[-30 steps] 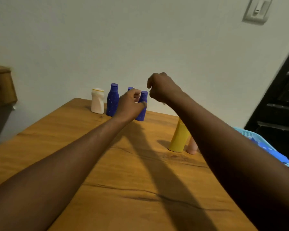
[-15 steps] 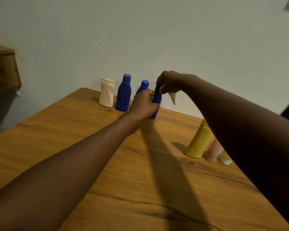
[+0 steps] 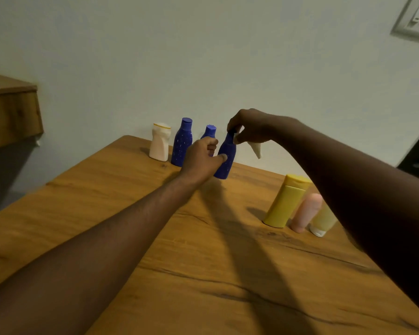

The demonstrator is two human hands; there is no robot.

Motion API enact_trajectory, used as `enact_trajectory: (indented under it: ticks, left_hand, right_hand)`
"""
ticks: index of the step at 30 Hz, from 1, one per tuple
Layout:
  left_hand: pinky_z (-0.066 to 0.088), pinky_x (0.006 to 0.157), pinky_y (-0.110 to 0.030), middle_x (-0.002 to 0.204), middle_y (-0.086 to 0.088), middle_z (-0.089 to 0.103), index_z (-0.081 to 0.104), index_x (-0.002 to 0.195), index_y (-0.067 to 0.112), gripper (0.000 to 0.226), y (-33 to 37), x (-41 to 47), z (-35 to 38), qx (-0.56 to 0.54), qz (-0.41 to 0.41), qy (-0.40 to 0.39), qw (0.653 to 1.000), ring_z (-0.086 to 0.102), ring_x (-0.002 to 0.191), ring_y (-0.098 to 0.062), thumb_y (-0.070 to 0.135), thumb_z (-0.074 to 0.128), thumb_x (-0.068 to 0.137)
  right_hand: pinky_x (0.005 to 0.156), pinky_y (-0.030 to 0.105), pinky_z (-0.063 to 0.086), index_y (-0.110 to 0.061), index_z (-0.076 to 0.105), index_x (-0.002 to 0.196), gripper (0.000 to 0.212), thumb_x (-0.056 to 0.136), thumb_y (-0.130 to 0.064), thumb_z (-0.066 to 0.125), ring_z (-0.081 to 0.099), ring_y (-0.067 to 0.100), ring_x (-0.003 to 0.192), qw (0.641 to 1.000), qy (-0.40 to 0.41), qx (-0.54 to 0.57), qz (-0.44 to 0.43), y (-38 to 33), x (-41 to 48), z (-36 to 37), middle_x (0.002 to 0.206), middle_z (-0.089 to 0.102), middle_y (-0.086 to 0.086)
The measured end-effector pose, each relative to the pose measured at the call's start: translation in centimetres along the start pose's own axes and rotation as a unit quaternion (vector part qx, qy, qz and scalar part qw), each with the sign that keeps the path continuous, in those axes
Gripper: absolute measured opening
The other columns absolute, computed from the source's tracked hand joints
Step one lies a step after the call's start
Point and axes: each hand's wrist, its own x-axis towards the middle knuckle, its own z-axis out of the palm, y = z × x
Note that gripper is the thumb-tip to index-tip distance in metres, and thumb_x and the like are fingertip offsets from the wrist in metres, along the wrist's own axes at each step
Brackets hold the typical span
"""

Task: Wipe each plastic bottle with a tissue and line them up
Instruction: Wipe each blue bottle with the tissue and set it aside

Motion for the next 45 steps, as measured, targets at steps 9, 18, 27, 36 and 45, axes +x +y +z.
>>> enact_trajectory:
  ticks: [9, 18, 27, 36, 45]
  left_hand:
    - [0.046, 0.090, -0.024, 0.117, 0.008, 0.070, 0.063, 0.122, 0.024, 0.026, 4.3, -6.1, -2.3, -0.093, 0.033, -0.074, 0.992, 0.064, 0.107, -0.006, 0.025, 0.070, 0.098]
    - [0.046, 0.099, -0.036, 0.121, 0.009, 0.071, 0.070, 0.123, 0.024, 0.031, 4.7, -10.0, -3.3, -0.070, 0.042, -0.114, 0.990, 0.062, 0.116, -0.010, 0.029, 0.076, 0.093]
    - [0.048, 0.096, -0.029, 0.123, 0.011, 0.072, 0.071, 0.131, 0.022, 0.042, 3.0, -10.4, -2.4, -0.111, 0.025, -0.079, 0.990, 0.065, 0.116, -0.007, 0.032, 0.077, 0.091]
    - [0.046, 0.084, -0.019, 0.101, 0.010, 0.078, 0.078, 0.108, 0.025, 0.016, 1.2, -9.5, -1.9, -0.185, 0.008, -0.044, 0.982, 0.070, 0.099, -0.001, 0.031, 0.072, 0.096]
    - [0.052, 0.083, -0.014, 0.117, 0.008, 0.073, 0.071, 0.127, 0.028, 0.030, 0.3, -8.4, -2.7, -0.199, 0.009, -0.057, 0.978, 0.068, 0.108, -0.004, 0.025, 0.071, 0.097]
  right_hand:
    - [0.090, 0.032, 0.050, -0.014, 0.064, 0.125, 0.032, 0.093, -0.014, 0.068, 0.061, 0.023, 0.111, 0.999, -0.001, 0.030, -0.035, -4.0, -9.0, -2.5, 0.123, 0.066, 0.005]
    - [0.088, 0.026, 0.045, -0.014, 0.063, 0.128, 0.036, 0.092, -0.009, 0.068, 0.060, 0.021, 0.116, 0.996, 0.021, 0.077, -0.028, -5.4, -15.4, -1.0, 0.127, 0.064, 0.004]
    - [0.074, 0.021, 0.050, -0.012, 0.070, 0.115, 0.027, 0.089, -0.017, 0.074, 0.063, 0.015, 0.095, 0.947, 0.225, 0.223, 0.058, -5.0, -16.8, 3.5, 0.117, 0.066, 0.003]
    - [0.074, 0.009, 0.047, -0.009, 0.073, 0.104, 0.015, 0.090, -0.006, 0.067, 0.061, 0.008, 0.093, 0.829, 0.420, 0.363, 0.073, -7.1, -14.4, 10.4, 0.104, 0.068, 0.001]
    - [0.078, 0.020, 0.052, -0.016, 0.073, 0.105, 0.025, 0.086, 0.000, 0.070, 0.063, 0.011, 0.097, 0.854, 0.388, 0.345, 0.004, -6.5, -15.0, 13.9, 0.104, 0.068, -0.002]
